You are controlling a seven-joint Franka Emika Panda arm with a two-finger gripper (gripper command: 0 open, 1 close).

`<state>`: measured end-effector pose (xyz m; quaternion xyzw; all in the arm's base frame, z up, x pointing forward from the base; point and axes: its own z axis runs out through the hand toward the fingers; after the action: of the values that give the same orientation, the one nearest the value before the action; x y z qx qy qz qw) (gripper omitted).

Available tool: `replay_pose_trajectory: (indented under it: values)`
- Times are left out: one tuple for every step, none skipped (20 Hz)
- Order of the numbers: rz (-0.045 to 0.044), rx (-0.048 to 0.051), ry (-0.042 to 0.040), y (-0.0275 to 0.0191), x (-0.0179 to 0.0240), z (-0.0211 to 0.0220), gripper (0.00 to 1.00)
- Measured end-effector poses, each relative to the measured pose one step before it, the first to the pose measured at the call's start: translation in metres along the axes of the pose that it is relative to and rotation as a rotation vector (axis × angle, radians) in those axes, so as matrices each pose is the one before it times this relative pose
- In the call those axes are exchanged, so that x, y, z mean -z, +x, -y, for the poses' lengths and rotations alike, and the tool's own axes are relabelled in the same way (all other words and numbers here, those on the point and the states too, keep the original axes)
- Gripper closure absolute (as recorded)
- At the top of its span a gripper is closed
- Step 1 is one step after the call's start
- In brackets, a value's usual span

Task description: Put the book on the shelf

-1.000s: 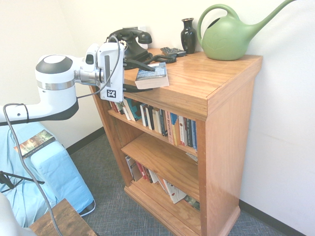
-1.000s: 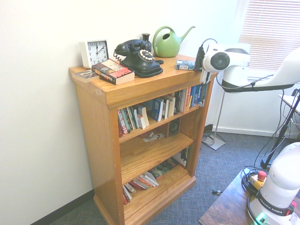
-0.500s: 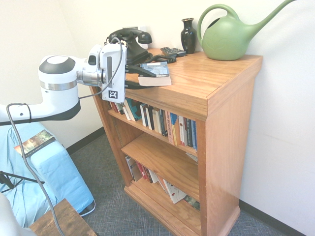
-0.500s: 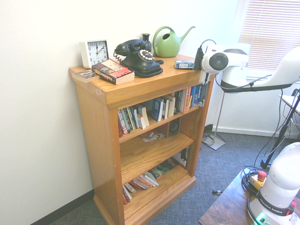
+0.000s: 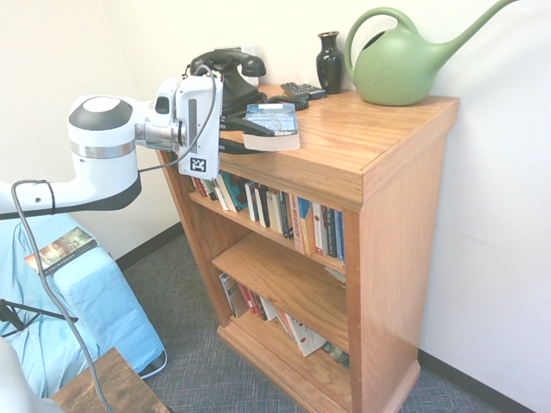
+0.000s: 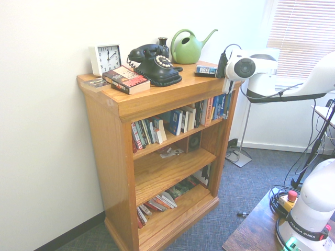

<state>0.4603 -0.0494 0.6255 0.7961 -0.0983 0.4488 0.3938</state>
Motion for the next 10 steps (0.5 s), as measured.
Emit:
replay_pose_trajectory:
  values:
    - [0.01171, -0.02062, 0.00972, 0.00068, 0.00195, -0.00208, 1.00]
    - [0.01376, -0.02105, 0.01153, 0.00069, 0.00357, -0.00285, 1.00]
    - [0.01694, -0.01894, 0.00994, 0.00052, 0.00481, -0.00298, 1.00]
    - [0.01981, -0.01896, 0.00708, 0.00061, 0.00651, -0.00341, 1.00]
    - [0.02126, -0.01602, 0.00423, 0.00019, 0.00787, -0.00393, 1.00]
    - [0.02440, -0.01598, 0.00311, -0.00010, 0.00869, -0.00438, 1.00]
    - [0.02184, -0.01492, 0.00219, 0.00025, 0.01104, -0.00569, 1.00]
    - [0.01870, -0.01600, 0.00198, 0.00051, 0.01131, -0.00605, 1.00]
    - [0.01826, -0.01510, 0.00259, 0.00016, 0.01201, -0.00612, 1.00]
    - [0.01604, -0.01575, 0.00307, -0.00035, 0.01176, -0.00575, 1.00]
